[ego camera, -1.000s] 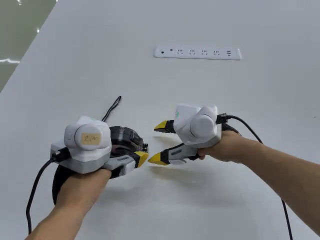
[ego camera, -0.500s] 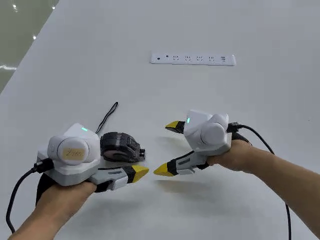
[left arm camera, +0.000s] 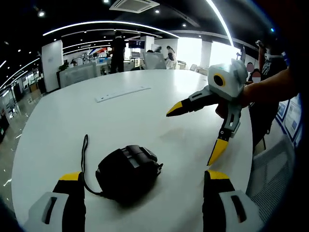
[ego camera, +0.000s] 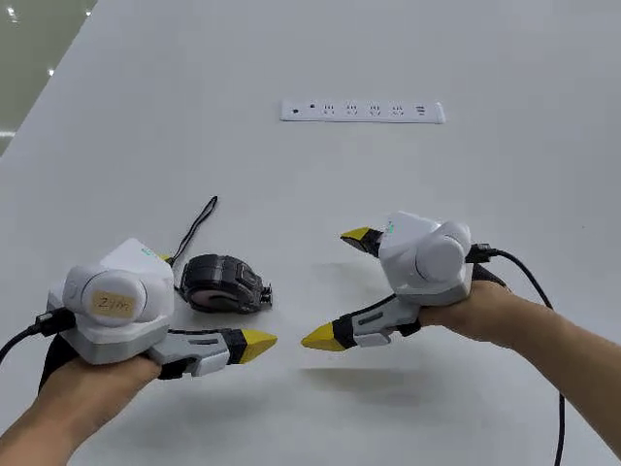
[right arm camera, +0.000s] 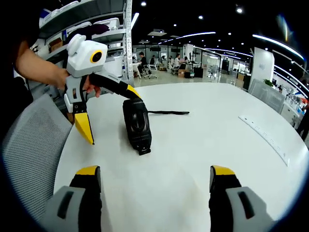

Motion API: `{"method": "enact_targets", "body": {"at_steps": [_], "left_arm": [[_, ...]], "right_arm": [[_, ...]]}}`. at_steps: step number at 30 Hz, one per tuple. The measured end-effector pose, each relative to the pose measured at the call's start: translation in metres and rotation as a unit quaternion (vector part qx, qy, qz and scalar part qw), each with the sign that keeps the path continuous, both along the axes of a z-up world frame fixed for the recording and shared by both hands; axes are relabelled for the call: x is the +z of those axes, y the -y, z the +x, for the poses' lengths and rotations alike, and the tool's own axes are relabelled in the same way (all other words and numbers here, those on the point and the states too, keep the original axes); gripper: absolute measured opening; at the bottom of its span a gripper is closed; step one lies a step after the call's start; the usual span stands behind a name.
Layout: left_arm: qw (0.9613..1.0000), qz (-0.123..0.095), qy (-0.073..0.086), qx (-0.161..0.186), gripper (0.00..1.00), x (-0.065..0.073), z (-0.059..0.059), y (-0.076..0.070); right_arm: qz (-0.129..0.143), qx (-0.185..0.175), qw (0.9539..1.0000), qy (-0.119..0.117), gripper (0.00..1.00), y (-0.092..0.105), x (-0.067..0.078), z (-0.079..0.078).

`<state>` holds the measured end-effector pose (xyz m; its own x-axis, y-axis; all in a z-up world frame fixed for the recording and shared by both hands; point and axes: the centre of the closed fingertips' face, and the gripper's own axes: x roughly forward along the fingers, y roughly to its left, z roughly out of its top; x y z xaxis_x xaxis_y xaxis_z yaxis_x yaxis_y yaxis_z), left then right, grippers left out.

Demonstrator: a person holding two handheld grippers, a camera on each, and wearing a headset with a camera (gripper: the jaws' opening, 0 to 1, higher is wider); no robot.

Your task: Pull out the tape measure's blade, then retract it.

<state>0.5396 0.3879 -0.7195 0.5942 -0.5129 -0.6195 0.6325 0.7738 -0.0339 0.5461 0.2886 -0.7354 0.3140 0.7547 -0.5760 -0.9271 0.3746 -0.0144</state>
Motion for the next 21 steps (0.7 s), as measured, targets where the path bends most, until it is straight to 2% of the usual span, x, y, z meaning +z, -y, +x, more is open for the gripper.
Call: {"method": "enact_targets", "body": {"at_steps": [1, 4, 7, 10, 21], "left_arm": [[0.9998, 0.002, 0.006, -0.019, 1.00, 0.003, -0.002, 0.000], [0.9994, -0.005, 0.005, -0.033, 1.00, 0.007, -0.005, 0.001], [0.9989, -0.030, 0.001, -0.035, 1.00, 0.013, -0.008, 0.003], [0.9989, -0.029, 0.009, -0.036, 1.00, 0.016, -0.007, 0.000], [0.9982, -0.035, 0.012, -0.048, 1.00, 0.018, -0.016, -0.005]], "right_arm": [[0.004, -0.015, 0.9999, -0.005, 0.96, 0.009, 0.003, -0.005], [0.010, -0.029, 0.9995, -0.010, 0.98, 0.015, 0.005, -0.008], [0.009, -0.038, 0.9992, -0.013, 0.99, 0.023, 0.004, -0.012], [0.010, -0.057, 0.9982, -0.016, 1.00, 0.034, 0.004, -0.015], [0.029, -0.104, 0.9941, -0.007, 1.00, 0.061, 0.015, -0.031]]}}
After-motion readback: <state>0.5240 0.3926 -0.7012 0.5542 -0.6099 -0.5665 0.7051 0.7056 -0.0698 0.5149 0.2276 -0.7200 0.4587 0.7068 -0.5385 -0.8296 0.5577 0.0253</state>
